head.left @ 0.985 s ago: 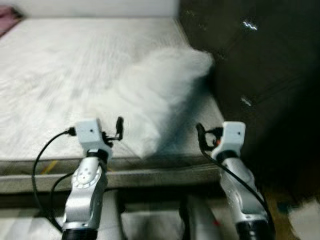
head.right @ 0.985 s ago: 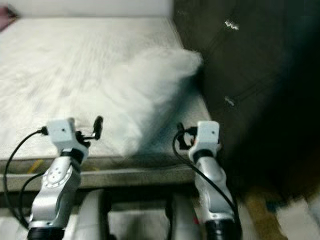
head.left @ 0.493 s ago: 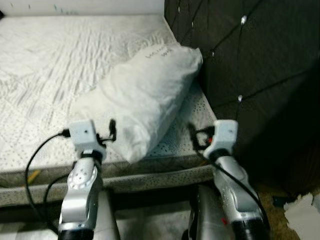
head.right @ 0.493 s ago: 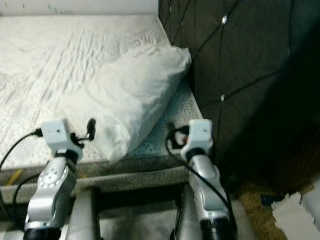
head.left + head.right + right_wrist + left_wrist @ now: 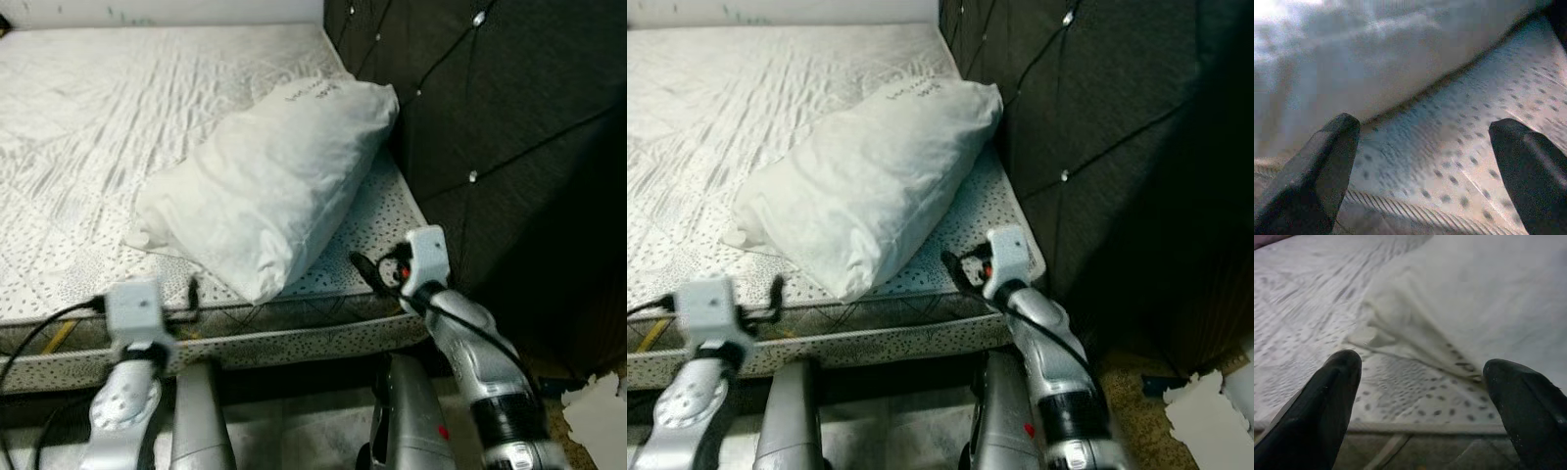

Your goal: Clean up the room

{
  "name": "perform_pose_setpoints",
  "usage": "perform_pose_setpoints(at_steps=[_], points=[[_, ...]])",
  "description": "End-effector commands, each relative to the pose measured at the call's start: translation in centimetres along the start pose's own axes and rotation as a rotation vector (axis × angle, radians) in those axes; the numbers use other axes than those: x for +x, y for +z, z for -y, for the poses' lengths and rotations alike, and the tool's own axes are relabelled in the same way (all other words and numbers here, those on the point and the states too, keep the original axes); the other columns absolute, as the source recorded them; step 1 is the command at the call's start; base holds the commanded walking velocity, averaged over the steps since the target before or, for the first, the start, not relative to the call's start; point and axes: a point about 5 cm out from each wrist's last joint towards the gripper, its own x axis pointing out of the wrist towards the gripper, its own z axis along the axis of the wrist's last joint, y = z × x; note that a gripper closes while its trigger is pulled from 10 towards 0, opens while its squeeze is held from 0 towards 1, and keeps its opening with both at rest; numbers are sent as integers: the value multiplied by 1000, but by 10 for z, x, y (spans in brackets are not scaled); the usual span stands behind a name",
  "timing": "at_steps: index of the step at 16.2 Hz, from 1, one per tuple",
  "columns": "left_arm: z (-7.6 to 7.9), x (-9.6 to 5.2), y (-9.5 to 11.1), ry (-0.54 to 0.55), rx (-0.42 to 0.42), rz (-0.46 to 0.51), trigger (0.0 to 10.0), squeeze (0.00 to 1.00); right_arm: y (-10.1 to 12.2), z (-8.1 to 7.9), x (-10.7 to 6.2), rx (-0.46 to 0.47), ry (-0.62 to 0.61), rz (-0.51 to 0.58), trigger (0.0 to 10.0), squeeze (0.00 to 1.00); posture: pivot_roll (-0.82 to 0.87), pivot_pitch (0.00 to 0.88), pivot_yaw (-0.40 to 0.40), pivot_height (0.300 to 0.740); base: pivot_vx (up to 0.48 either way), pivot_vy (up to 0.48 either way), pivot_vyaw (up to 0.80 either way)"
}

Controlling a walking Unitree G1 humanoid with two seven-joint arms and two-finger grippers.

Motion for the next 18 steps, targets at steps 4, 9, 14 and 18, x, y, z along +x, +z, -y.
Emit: perform_pose_setpoints(at_steps=[4, 9, 14, 18], points=[[-1, 2, 14, -9, 17, 38, 10000, 0, 10, -7, 11, -16, 79, -22, 10000, 0, 121, 43, -12, 497, 0, 0, 400], [-2, 4, 15, -46, 24, 39, 10000, 0, 14, -5, -2, -73, 262, -150, 10000, 0, 103, 49, 16, 497, 0, 0, 0], [-3, 8, 14, -65, 22, 26, 10000, 0, 32, 5, -34, -13, 432, -163, 10000, 0, 93, 48, 37, 497, 0, 0, 0], [-1, 12, 12, -79, 18, 13, 10000, 0, 34, -14, -63, 55, 618, -181, 10000, 0, 75, 43, 45, 497, 0, 0, 0]])
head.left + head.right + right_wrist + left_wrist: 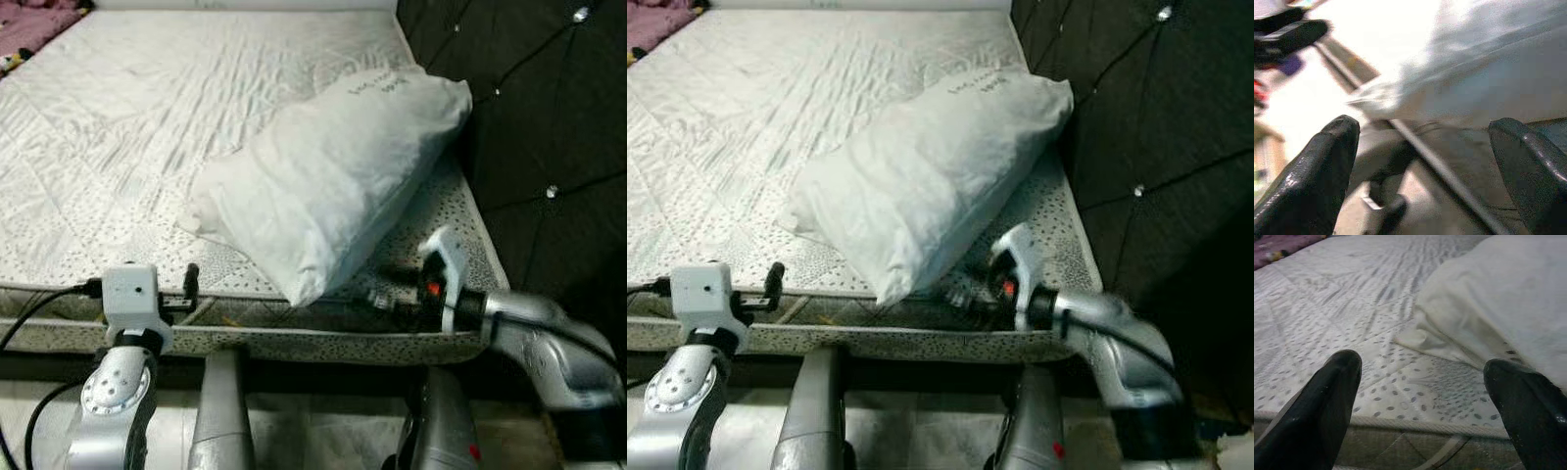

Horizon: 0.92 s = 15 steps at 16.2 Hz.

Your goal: Clean up the room

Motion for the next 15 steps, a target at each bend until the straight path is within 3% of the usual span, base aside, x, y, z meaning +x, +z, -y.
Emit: perform_pose_setpoints(at_steps=[1, 3, 6, 10, 11, 15], points=[[0, 2, -2, -6, 4, -16, 10000, 0, 3, -14, 5, 7, 63, 11, 10000, 0, 73, 40, 46, 497, 0, 0, 0], [0, 3, -2, -10, 4, -17, 10000, 0, -5, -26, 19, 35, 45, 11, 10000, 0, 74, 35, 47, 497, 0, 0, 0], [-1, 4, -2, -11, 6, -14, 10000, 0, -14, -22, 35, 63, -108, 25, 10000, 0, 88, 24, 45, 497, 0, 0, 673], [-1, 2, -2, -4, 7, -12, 10000, 0, -12, 2, 46, 59, -499, 100, 10000, 0, 101, 13, 44, 497, 0, 0, 152], [-1, 2, -1, -5, 8, -11, 10000, 0, -14, 2, 48, 95, -586, 118, 10000, 0, 105, 12, 46, 497, 0, 0, 0], [-1, 4, 0, -10, 13, -12, 10000, 0, -12, -5, 55, 106, -634, 119, 10000, 0, 104, 15, 52, 497, 0, 0, 0]])
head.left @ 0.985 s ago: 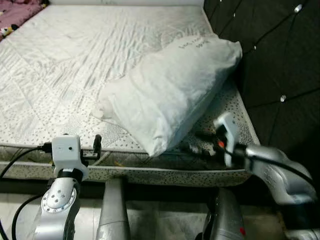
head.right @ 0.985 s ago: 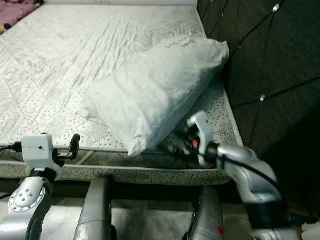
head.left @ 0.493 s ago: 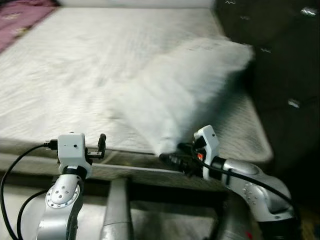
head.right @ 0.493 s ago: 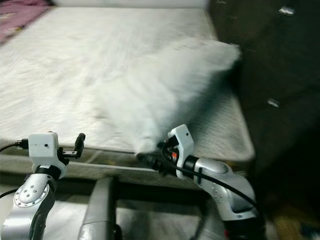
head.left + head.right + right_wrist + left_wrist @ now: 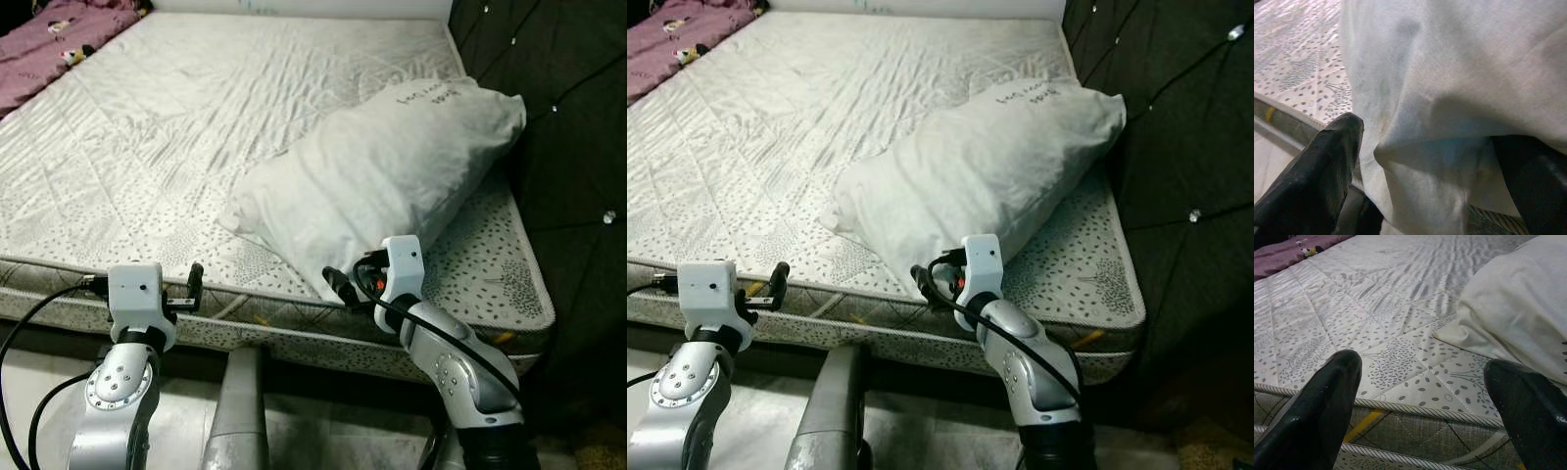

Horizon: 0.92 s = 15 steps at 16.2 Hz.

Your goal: Clean up the room

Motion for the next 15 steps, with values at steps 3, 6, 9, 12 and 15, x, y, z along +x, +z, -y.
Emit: perform_pose_setpoints(at_steps=[3, 6, 9, 12, 15], points=[[1, 3, 5, -11, 7, 11, 10000, 0, 20, 14, 4, 26, -155, 100, 0, 0, 105, 20, 52, 497, 0, 0, 0], [3, 2, 5, -11, 4, 11, 10000, 0, 22, 22, 12, 45, -253, 87, 0, 0, 113, 22, 48, 497, 0, 0, 0], [3, 3, 6, -6, 2, 14, 10000, 0, 23, 23, 24, 82, -335, 69, 0, 0, 116, 23, 47, 497, 0, 0, 0], [5, 5, 7, -7, -2, 19, 10000, 0, 31, 16, 43, 125, -354, 92, 0, 0, 119, 22, 45, 497, 0, 0, 0], [5, 6, 9, 3, -7, 31, 10000, 0, 41, 5, 59, 145, -314, 123, 0, 0, 136, 17, 31, 497, 0, 0, 0]])
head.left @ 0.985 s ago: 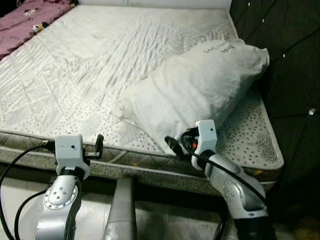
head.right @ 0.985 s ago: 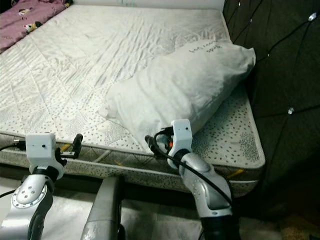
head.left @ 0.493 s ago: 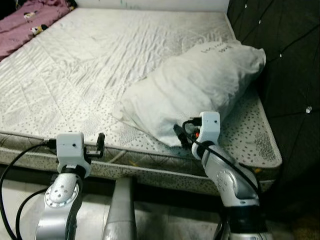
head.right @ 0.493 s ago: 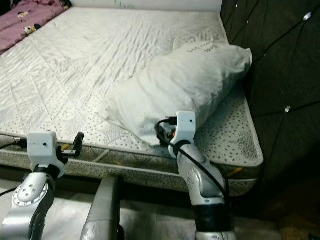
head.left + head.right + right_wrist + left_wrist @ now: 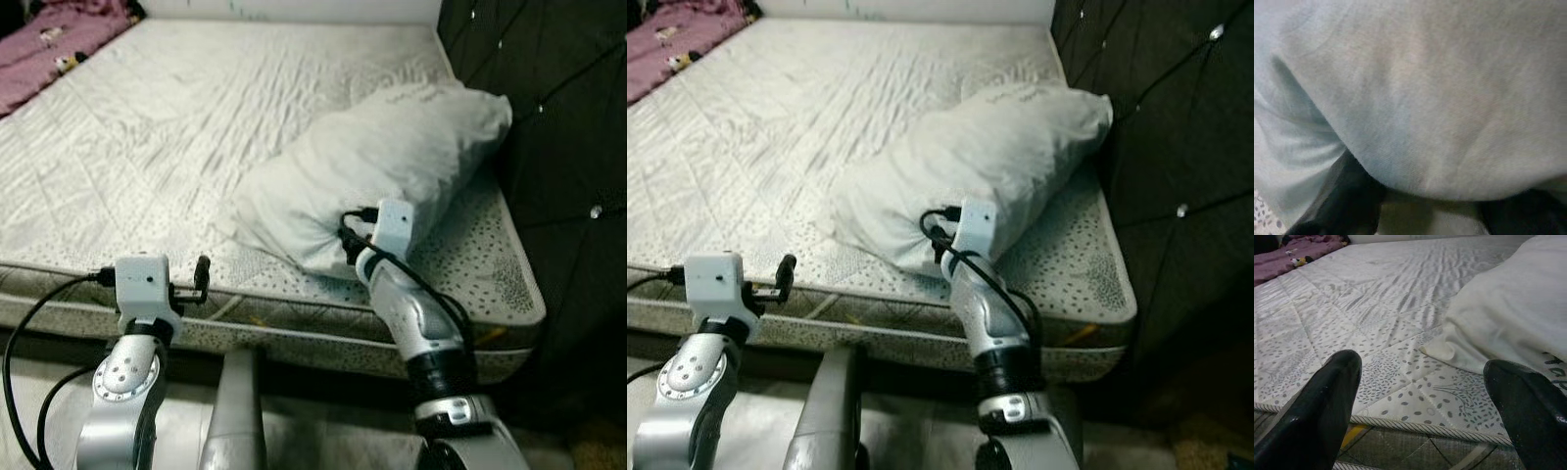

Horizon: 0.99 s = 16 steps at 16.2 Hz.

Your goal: Clean up the room

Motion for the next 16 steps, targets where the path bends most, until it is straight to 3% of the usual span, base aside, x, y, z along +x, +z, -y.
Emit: perform_pose_setpoints(at_steps=[1, 11, 12, 15, 16], points=[[-3, 0, 1, 23, 4, 3, 10000, 0, 13, 0, 4, 15, -18, 53, 0, 0, 137, 13, 30, 497, 0, 0, 0], [7, 15, -2, 18, -19, 10, 10000, 0, 9, 30, 17, -6, -76, 78, 0, 0, 102, 0, 16, 497, 0, 0, 0], [7, 19, 0, 24, -20, 21, 10000, 0, 18, 44, 19, -5, -120, 103, 0, 0, 95, 0, 14, 497, 0, 0, 0], [8, 22, 1, 29, -25, 26, 10000, 0, 29, 63, 20, -8, -176, 129, 0, 0, 89, 0, 13, 497, 0, 0, 0], [11, 25, 0, 27, -31, 32, 10000, 0, 58, 106, 18, -21, -290, 197, 0, 0, 74, 0, 13, 497, 0, 0, 0]])
